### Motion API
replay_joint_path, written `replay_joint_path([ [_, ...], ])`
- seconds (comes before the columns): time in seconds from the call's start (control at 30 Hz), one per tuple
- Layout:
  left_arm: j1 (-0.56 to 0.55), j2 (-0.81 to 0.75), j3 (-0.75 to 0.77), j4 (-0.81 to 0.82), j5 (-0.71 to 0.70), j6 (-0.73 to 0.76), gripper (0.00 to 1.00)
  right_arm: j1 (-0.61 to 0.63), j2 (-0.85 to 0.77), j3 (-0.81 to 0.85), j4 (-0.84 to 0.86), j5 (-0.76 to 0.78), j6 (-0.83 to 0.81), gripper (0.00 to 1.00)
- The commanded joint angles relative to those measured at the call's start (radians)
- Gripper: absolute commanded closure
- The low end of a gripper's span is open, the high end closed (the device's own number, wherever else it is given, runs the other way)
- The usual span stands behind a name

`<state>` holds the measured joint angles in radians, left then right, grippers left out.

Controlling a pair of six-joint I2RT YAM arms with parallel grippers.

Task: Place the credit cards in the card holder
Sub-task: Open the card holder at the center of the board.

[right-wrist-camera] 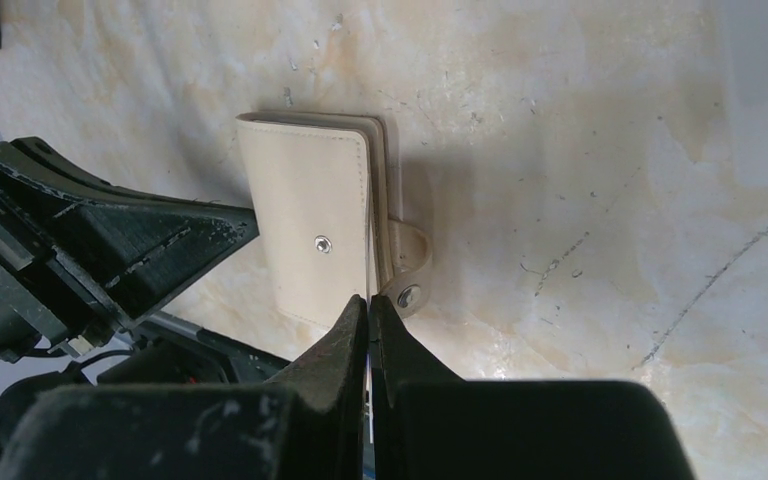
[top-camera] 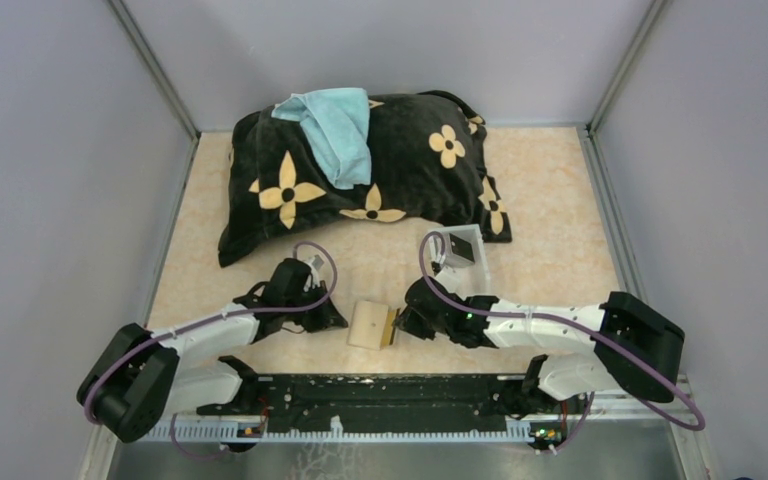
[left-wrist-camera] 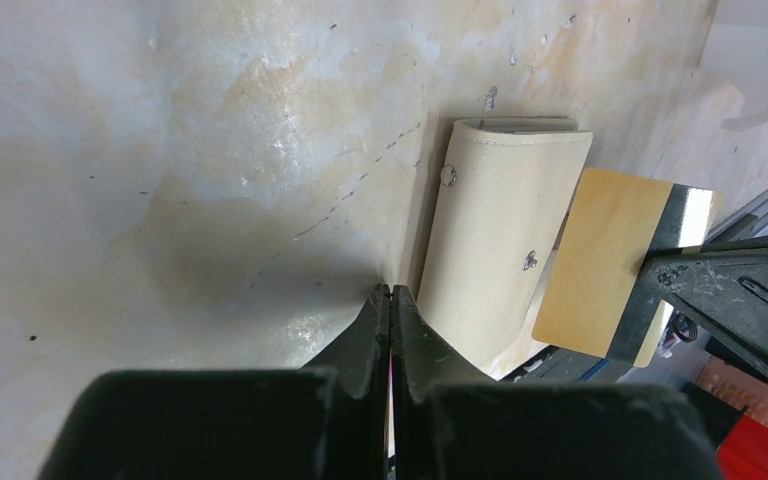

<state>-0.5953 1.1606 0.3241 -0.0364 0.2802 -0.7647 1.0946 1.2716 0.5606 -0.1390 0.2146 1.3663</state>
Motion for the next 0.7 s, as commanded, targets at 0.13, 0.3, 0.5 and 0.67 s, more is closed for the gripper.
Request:
replay_joint_path([
  [0.13, -0.009, 0.026, 0.012, -0.028, -0.017, 0.033, 1.0, -0.009, -0.006, 0.0, 0.056, 0.009, -0.02, 1.0],
  [0.3, -0.009, 0.036, 0.013, -0.023, -0.015, 0.036, 1.0, -0.009, 0.007, 0.007, 0.048, 0.008, -0.052, 1.0],
  [0.5, -0.009, 0.054, 0.019, -0.016, -0.011, 0.04, 1.0, -0.009, 0.024, 0.013, 0.041, 0.007, -0.086, 1.0],
  [0.67, -0.009, 0.07, 0.025, -0.008, -0.007, 0.044, 1.0, -0.01, 0.035, 0.011, 0.066, -0.004, -0.107, 1.0],
])
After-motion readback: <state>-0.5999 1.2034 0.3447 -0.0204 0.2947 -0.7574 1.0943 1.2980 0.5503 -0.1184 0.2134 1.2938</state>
